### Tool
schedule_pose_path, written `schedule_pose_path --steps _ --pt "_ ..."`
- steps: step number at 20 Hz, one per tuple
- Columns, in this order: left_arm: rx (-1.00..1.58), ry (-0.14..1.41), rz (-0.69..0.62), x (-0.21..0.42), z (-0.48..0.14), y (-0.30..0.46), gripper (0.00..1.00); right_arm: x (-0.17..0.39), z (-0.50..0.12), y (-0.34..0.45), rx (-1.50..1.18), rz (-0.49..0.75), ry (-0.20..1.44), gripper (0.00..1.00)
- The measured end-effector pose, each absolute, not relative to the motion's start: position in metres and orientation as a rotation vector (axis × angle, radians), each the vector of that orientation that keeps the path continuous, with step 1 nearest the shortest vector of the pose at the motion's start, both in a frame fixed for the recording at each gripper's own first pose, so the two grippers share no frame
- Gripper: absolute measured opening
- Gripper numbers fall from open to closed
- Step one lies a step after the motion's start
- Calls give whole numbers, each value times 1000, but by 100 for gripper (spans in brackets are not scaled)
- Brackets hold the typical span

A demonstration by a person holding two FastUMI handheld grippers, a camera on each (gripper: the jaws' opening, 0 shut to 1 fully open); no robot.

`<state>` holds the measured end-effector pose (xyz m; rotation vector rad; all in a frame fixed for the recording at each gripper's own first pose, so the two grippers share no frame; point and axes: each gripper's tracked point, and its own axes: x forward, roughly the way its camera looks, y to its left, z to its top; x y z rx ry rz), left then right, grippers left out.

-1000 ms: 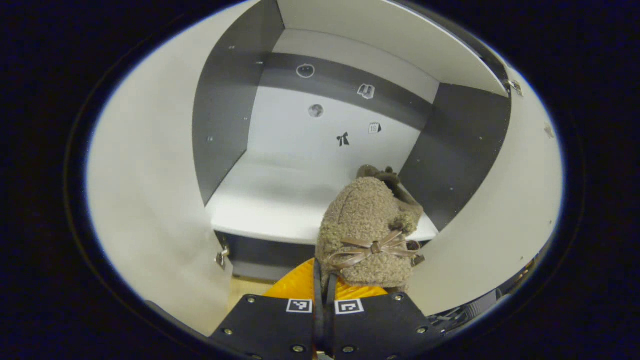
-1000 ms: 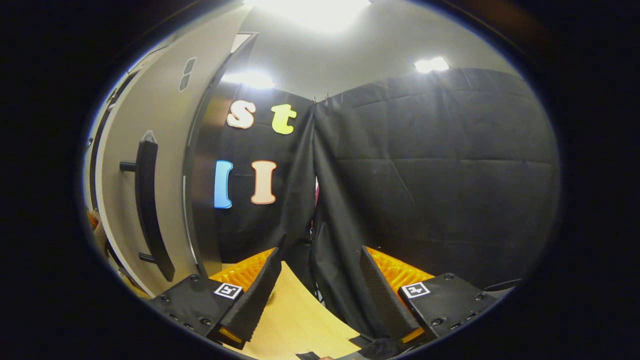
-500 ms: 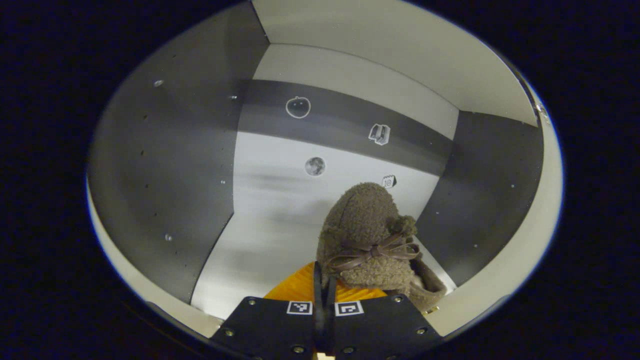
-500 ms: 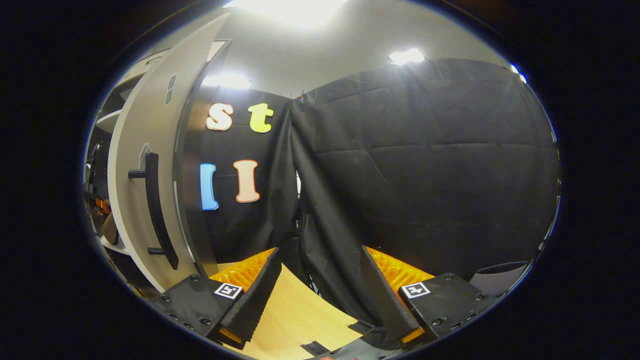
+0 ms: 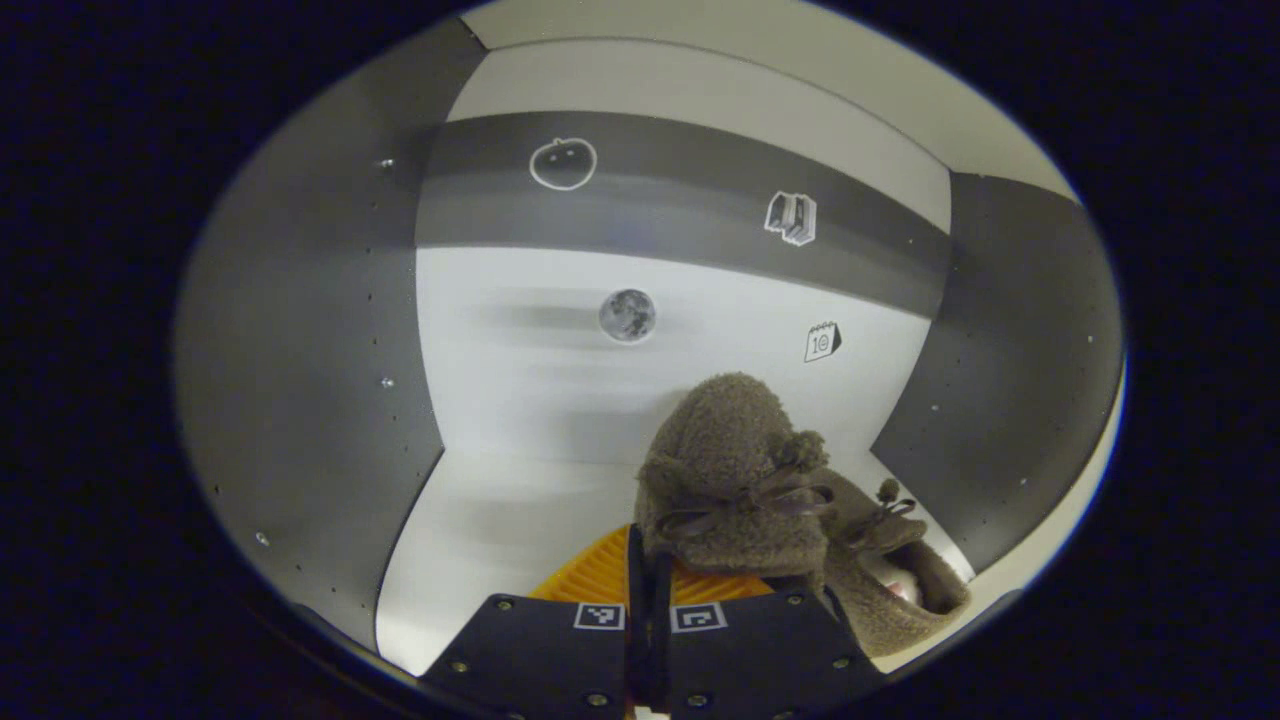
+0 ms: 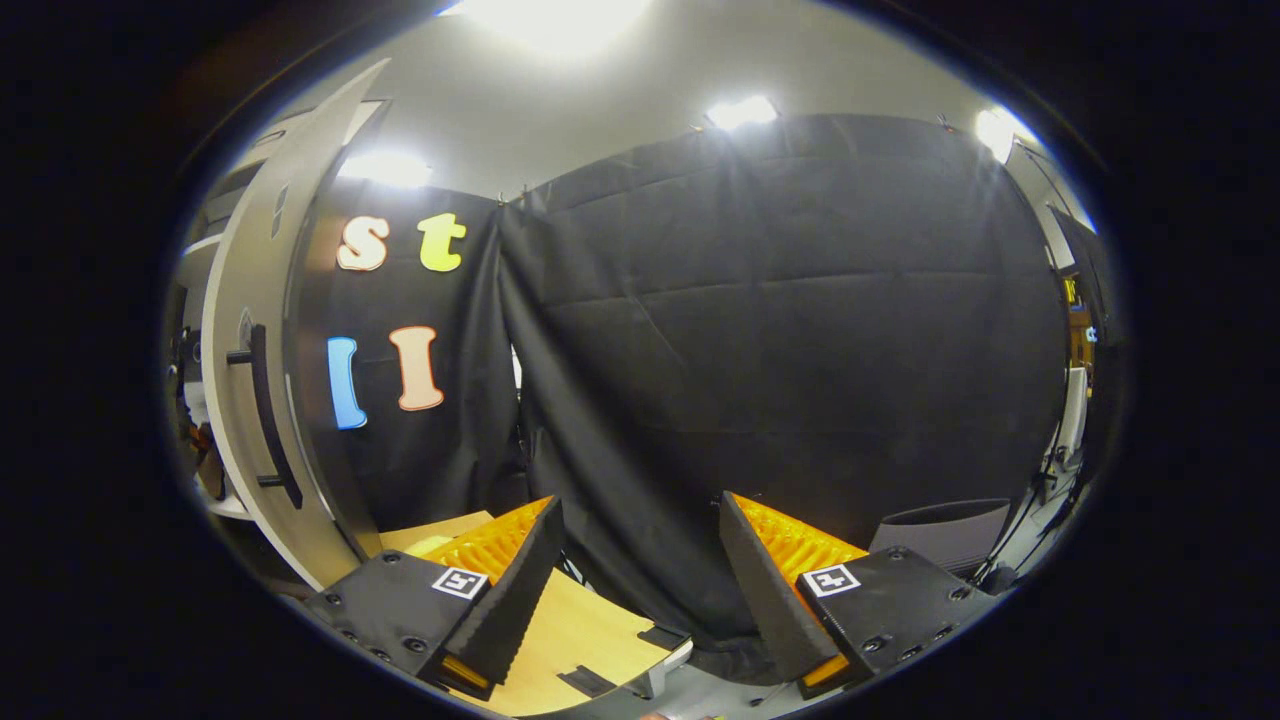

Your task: Grab one shoe with the right hand and put it into the shoe cabinet, grab the other shoe with the left hand and put it into the shoe cabinet; then close the right door with the right hand and the left door with the left hand.

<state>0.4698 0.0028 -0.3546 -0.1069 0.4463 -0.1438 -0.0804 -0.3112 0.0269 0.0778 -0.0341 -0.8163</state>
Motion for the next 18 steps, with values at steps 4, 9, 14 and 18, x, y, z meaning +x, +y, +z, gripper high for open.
schedule_pose_path --steps 4,9,14,18 --pt "-89 476 -156 470 -362 -2 8 -84 17 -324 119 -830 -44 98" --pt "-70 462 -160 449 -353 3 23 -76 11 -333 125 -808 -25 98" --pt "23 314 -114 413 -295 14 98 -39 11 -332 133 -704 -23 98" --pt "61 197 -98 366 -251 6 98 1 14 -324 126 -585 -8 98"
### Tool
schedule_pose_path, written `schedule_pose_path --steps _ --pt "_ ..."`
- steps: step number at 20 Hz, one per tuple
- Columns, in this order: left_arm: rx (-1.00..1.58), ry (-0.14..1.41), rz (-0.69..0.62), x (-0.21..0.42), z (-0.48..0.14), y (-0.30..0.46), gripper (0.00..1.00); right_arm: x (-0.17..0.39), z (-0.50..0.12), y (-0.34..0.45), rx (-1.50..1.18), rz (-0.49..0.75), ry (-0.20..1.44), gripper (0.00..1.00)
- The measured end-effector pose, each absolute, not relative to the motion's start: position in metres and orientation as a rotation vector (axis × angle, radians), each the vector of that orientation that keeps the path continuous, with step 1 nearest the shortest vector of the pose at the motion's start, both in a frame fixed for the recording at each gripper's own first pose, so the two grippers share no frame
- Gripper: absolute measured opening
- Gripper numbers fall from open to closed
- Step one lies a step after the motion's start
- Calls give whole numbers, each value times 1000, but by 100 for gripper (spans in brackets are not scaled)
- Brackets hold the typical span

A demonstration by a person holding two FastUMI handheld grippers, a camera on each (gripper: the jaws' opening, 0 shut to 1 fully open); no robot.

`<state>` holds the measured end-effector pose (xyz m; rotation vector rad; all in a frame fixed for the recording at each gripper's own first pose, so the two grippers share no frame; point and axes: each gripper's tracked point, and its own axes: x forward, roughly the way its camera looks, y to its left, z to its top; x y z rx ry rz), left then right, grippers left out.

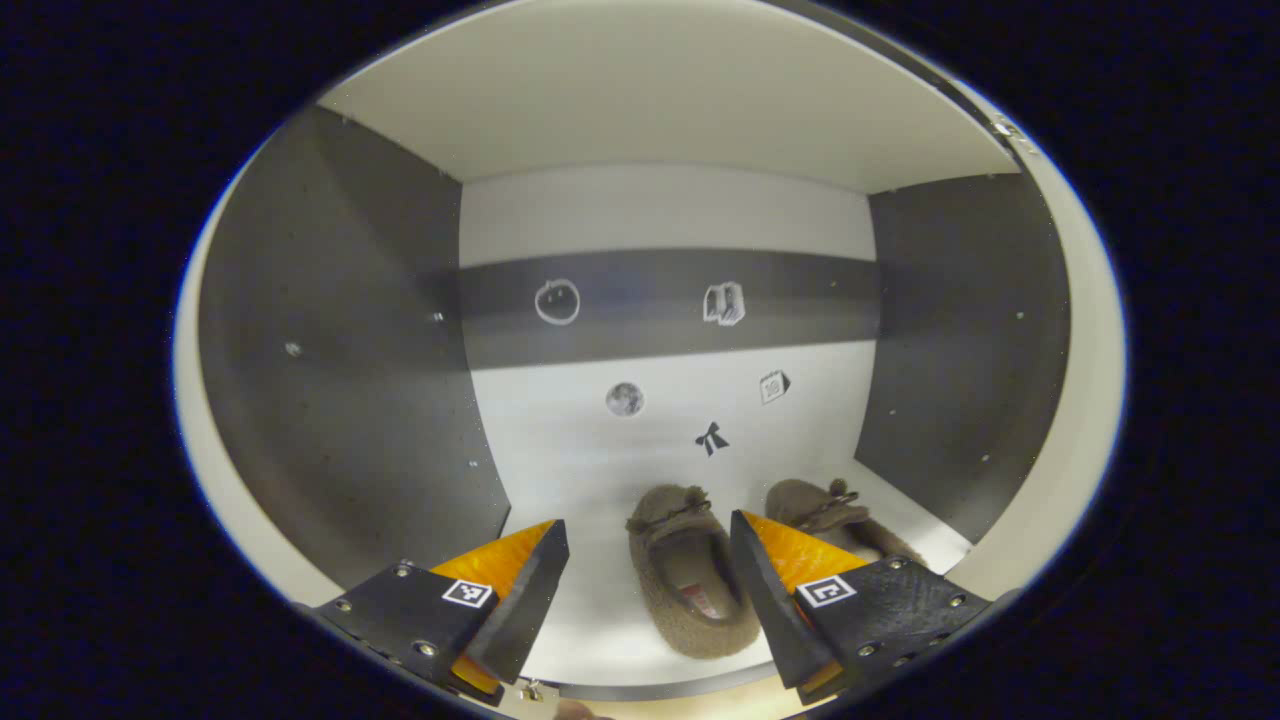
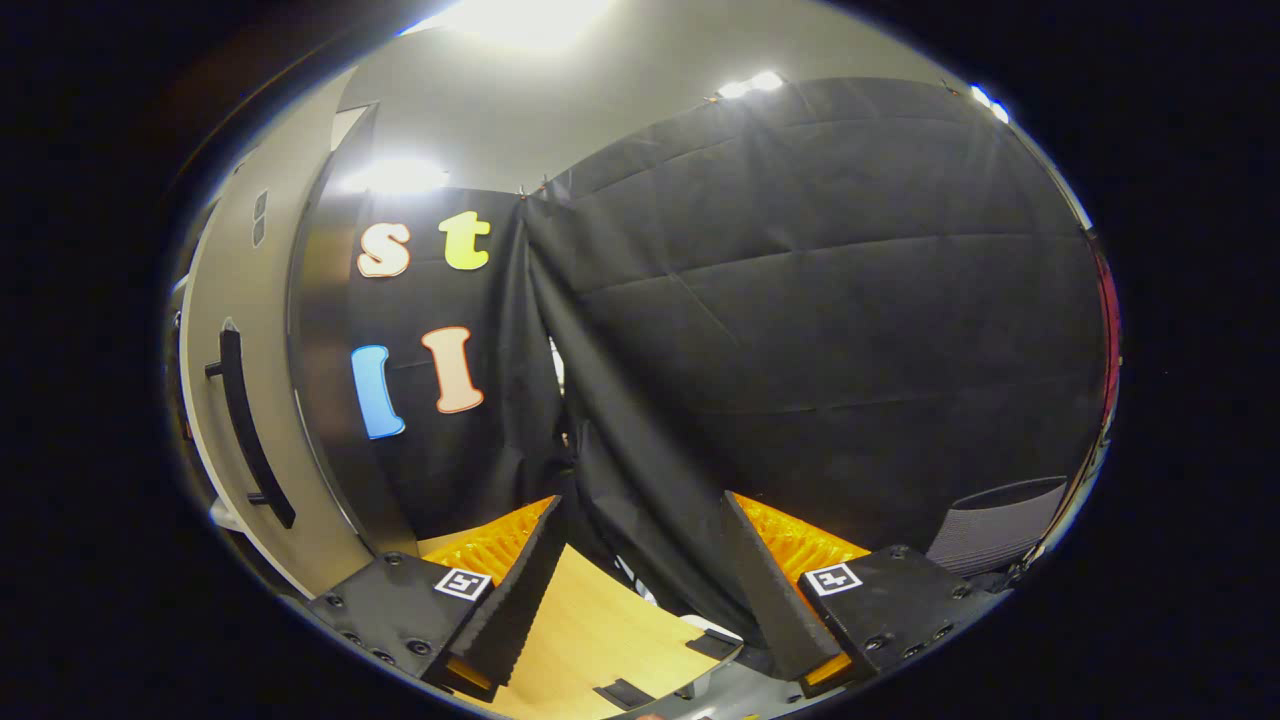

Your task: Grab one shoe with the right hand and put it into the shoe cabinet, grab the other shoe with the left hand and put it into the shoe cabinet; then close the right door with the right hand and the left door with the left hand.

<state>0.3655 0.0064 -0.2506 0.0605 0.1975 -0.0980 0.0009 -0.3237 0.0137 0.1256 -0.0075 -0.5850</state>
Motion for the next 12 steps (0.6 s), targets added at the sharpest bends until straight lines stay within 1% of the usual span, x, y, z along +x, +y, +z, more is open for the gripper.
schedule_pose_path --steps 1,2,6,8,10,12 --pt "61 172 -101 351 -242 2 93 11 16 -321 123 -554 -4 98" --pt "50 142 -101 336 -235 -2 98 23 18 -318 118 -523 -2 98" --pt "-129 35 -151 274 -239 -34 98 63 39 -296 116 -389 -25 98" --pt "-146 -9 -100 251 -251 -26 98 79 49 -284 113 -319 -37 98" --pt "-165 -3 -36 217 -265 -20 98 95 59 -273 98 -249 -51 98" --pt "-186 -13 19 183 -278 -14 98 109 67 -270 65 -204 -65 98"
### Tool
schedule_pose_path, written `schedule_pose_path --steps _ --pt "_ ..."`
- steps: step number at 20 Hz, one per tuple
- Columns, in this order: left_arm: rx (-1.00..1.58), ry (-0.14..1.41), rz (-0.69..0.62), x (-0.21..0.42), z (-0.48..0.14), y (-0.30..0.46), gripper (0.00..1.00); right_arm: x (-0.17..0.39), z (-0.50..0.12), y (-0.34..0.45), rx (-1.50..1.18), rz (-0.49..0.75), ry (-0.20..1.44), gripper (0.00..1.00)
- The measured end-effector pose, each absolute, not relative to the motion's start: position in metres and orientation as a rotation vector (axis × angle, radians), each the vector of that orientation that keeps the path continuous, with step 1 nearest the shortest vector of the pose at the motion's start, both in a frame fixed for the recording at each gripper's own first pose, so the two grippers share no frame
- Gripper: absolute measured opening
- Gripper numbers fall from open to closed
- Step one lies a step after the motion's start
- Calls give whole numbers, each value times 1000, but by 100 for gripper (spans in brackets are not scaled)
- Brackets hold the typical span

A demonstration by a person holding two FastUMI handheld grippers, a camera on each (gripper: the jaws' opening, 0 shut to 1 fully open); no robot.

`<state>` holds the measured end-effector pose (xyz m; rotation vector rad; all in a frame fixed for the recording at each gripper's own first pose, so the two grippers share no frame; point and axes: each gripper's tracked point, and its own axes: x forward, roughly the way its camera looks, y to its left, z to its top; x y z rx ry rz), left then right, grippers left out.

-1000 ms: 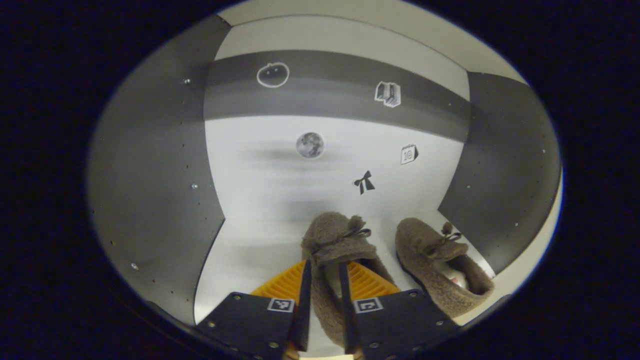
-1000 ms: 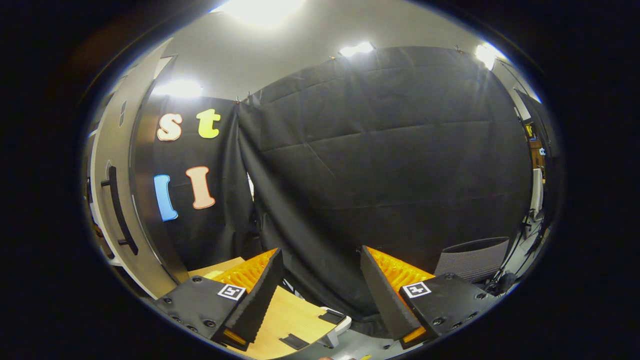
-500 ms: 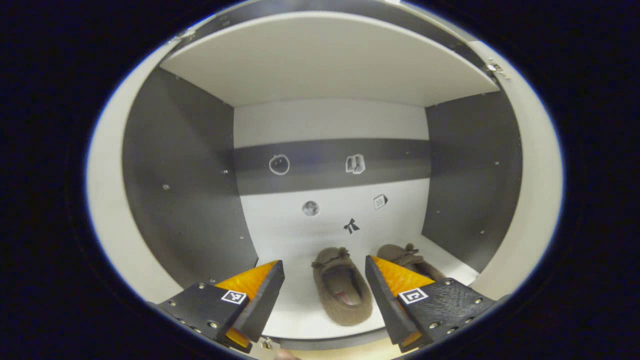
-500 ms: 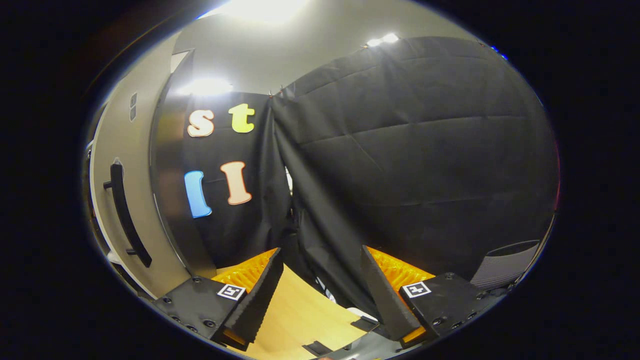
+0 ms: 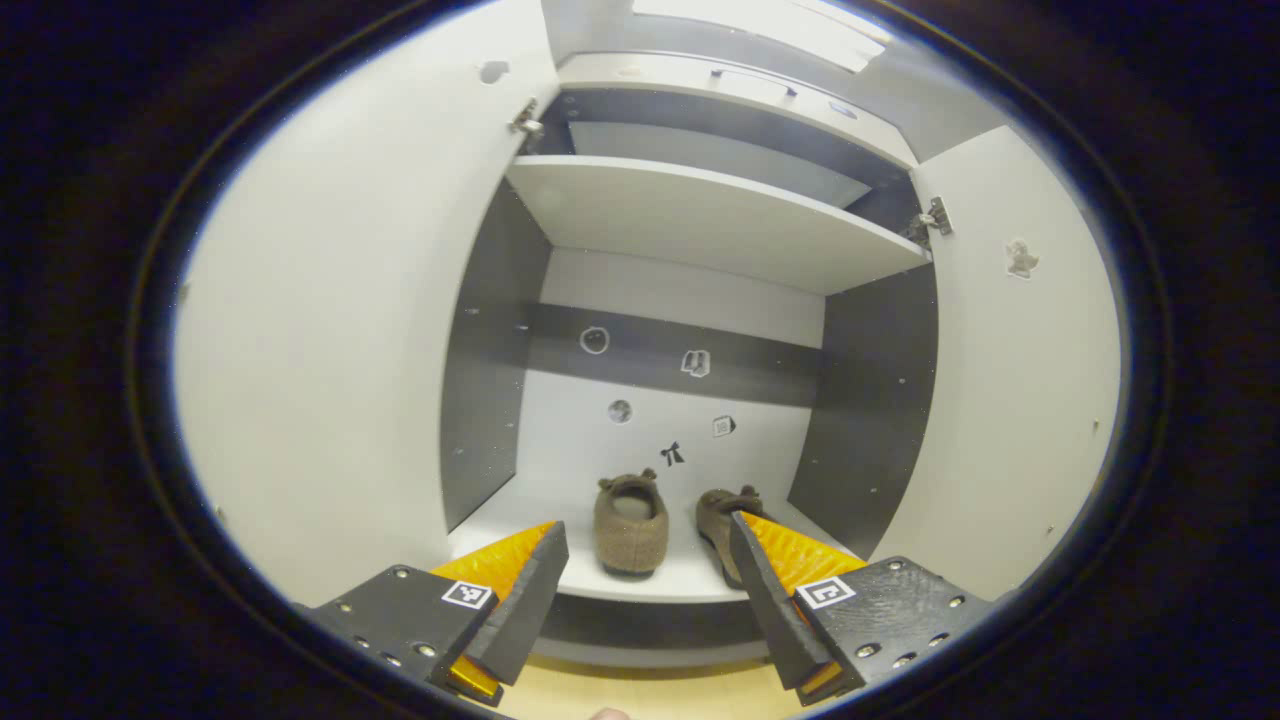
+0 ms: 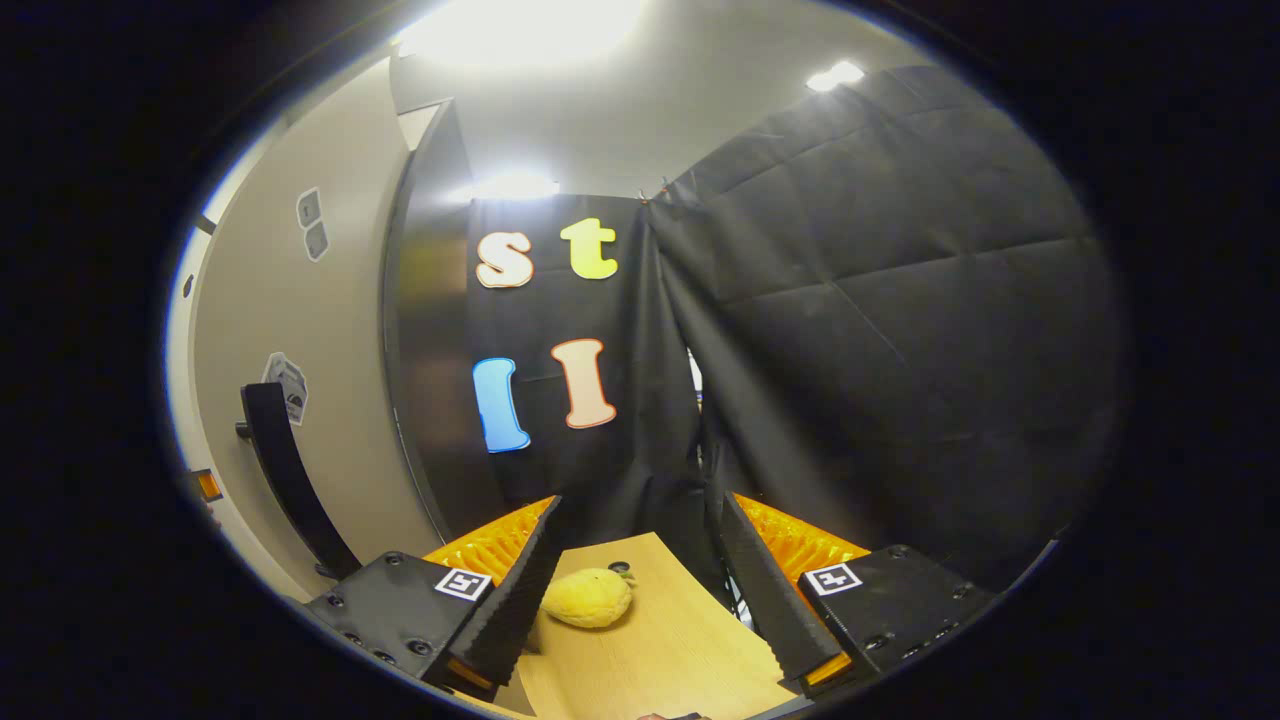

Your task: Grab one shoe with the right hand and put it into the shoe cabinet, grab the other shoe with the left hand and put it into the shoe cabinet; then close the right door with the right hand and the left door with the left hand.

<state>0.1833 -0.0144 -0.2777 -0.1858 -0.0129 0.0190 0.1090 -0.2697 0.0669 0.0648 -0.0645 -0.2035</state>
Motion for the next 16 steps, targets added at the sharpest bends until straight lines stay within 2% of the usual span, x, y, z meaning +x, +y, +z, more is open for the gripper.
schedule_pose_path --steps 6,7,8,9,10,11,12,13,16 --pt "-193 19 86 111 -294 5 98 127 88 -233 69 -80 -72 98" --pt "-175 19 98 105 -290 10 93 126 87 -227 71 -70 -51 98" --pt "-165 14 102 101 -283 16 93 123 91 -222 78 -62 -37 98" --pt "-171 13 94 100 -279 17 98 119 99 -216 92 -52 -35 98" --pt "-178 20 70 99 -280 15 98 116 108 -211 100 -44 -32 98" --pt "-176 25 53 97 -280 13 98 112 113 -209 96 -51 -29 98" --pt "-168 24 37 96 -280 14 93 106 114 -214 84 -82 -30 98" --pt "-165 19 16 95 -278 13 98 100 116 -219 74 -119 -31 98" --pt "-172 15 -44 90 -277 14 93 88 108 -206 43 -150 -17 98"
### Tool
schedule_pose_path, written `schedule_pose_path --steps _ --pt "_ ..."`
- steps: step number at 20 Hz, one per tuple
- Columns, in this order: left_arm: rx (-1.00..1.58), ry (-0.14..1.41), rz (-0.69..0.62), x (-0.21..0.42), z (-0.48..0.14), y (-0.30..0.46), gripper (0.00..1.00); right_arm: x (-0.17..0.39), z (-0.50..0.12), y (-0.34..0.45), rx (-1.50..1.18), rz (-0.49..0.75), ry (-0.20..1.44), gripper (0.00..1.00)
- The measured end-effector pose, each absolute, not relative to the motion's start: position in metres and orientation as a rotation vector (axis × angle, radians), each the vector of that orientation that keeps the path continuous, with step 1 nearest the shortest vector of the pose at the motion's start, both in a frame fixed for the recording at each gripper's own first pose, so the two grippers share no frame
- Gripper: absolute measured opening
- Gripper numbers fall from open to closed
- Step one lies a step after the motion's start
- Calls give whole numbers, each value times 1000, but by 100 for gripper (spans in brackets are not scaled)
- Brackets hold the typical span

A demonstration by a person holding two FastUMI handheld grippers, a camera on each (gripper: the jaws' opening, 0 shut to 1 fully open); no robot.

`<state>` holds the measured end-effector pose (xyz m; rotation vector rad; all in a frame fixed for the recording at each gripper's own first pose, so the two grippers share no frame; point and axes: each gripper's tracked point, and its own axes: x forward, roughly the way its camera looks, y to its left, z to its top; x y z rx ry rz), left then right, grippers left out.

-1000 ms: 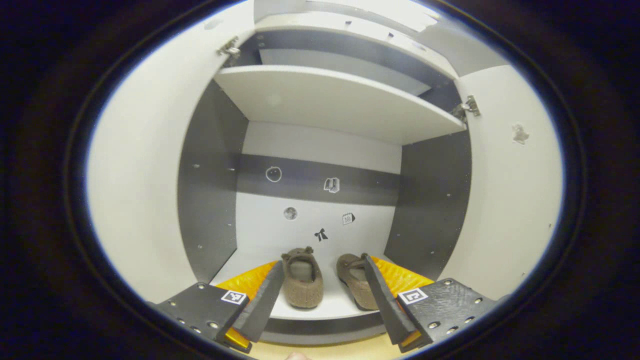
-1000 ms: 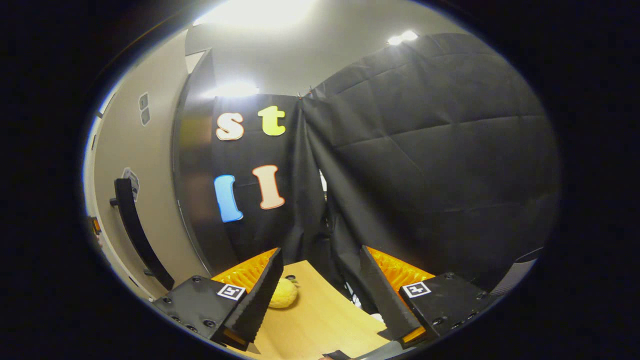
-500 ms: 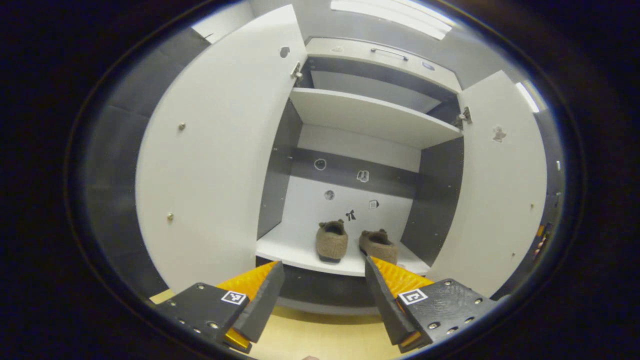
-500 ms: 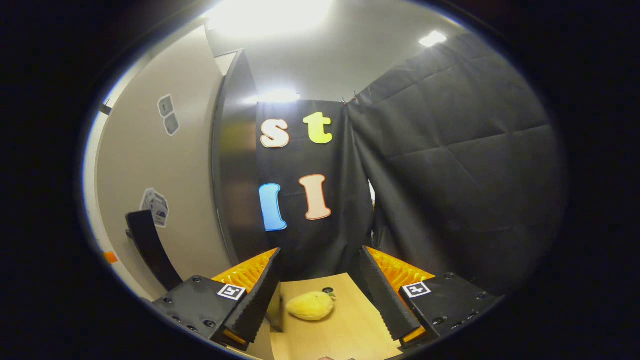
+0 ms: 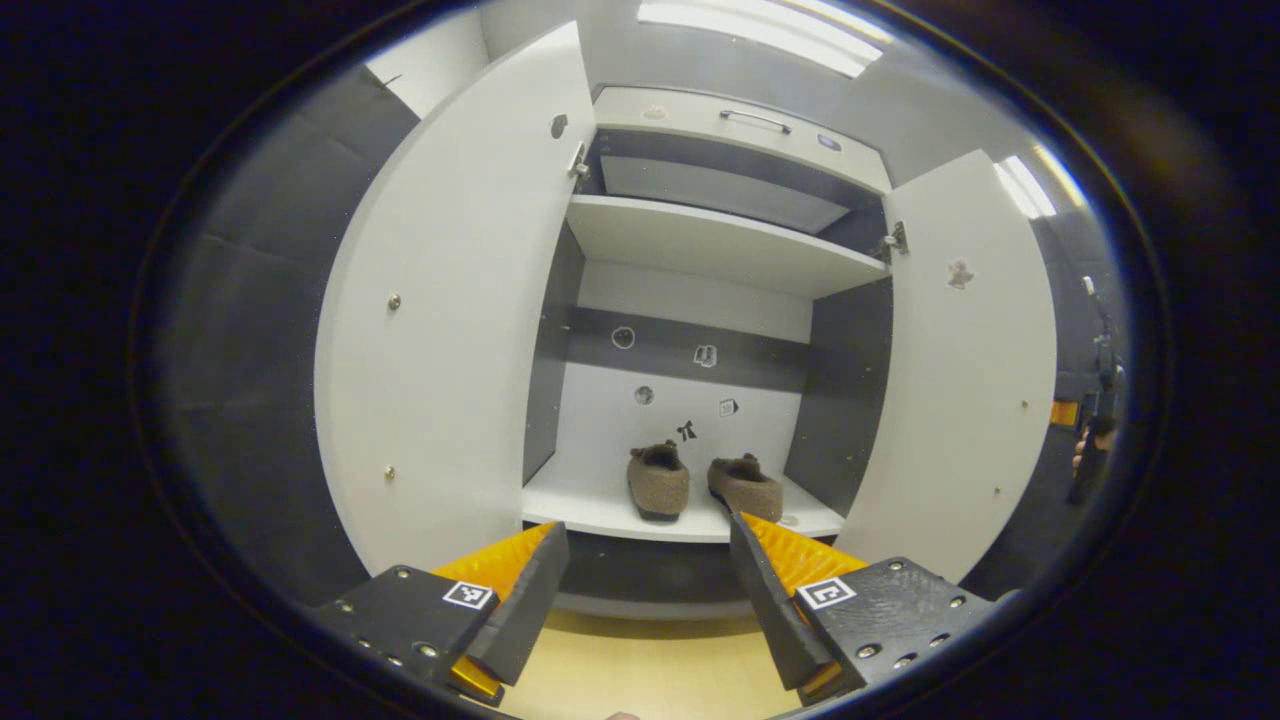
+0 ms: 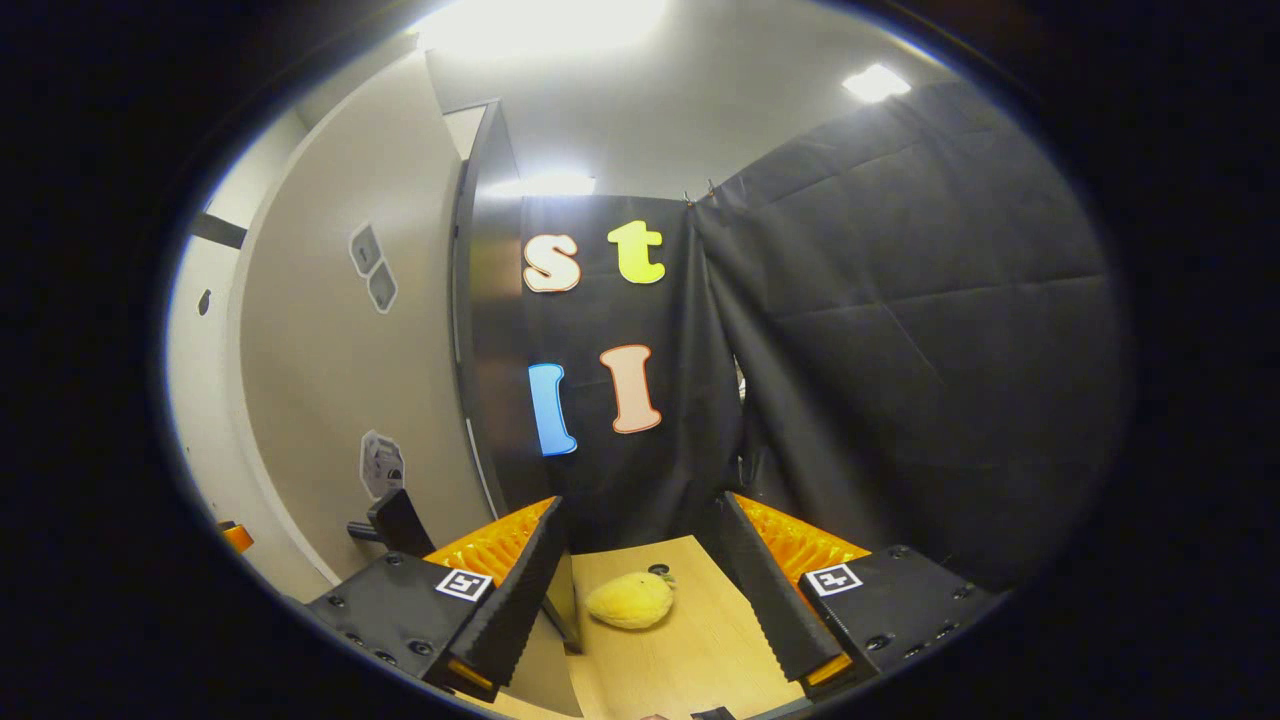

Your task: Grab one shoe with the right hand and put it into the shoe cabinet, grab the other shoe with the left hand and put it into the shoe cabinet; then close the right door with the right hand and the left door with the left hand.

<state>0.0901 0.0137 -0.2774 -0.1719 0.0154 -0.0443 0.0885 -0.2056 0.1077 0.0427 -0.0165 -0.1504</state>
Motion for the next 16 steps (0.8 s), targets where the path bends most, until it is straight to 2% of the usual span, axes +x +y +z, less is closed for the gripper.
schedule_pose_path --steps 2,3,4,5,6,7,8,9,10,11,12,13,14,15,16 --pt "-194 29 -89 83 -292 13 93 83 101 -195 1 -161 -10 98" --pt "-203 38 -105 82 -297 13 98 80 97 -188 -5 -161 -8 98" --pt "-209 42 -115 82 -299 15 93 77 94 -185 -4 -186 -11 92" --pt "-213 42 -122 80 -301 17 93 73 97 -185 -3 -210 -24 96" --pt "-218 41 -128 77 -301 19 98 74 97 -184 -7 -220 -24 94" --pt "-223 40 -130 75 -300 21 93 74 96 -181 -11 -222 -20 89" --pt "-232 37 -136 70 -299 23 94 73 96 -179 -12 -225 -17 94" --pt "-246 30 -146 65 -295 26 93 70 96 -178 -10 -233 -19 89" --pt "-258 22 -153 62 -291 30 93 68 97 -178 -4 -248 -25 94" --pt "-264 14 -153 59 -288 34 93 66 96 -177 6 -265 -30 94" --pt "-263 10 -147 56 -287 39 98 65 96 -175 19 -273 -33 89" --pt "-262 7 -136 53 -286 44 93 63 94 -172 33 -274 -31 89" --pt "-267 10 -127 51 -287 48 93 62 93 -168 47 -270 -29 94" --pt "-277 12 -125 47 -287 51 98 60 94 -165 56 -263 -33 94" --pt "-287 9 -124 42 -285 53 93 59 96 -160 61 -258 -40 94"
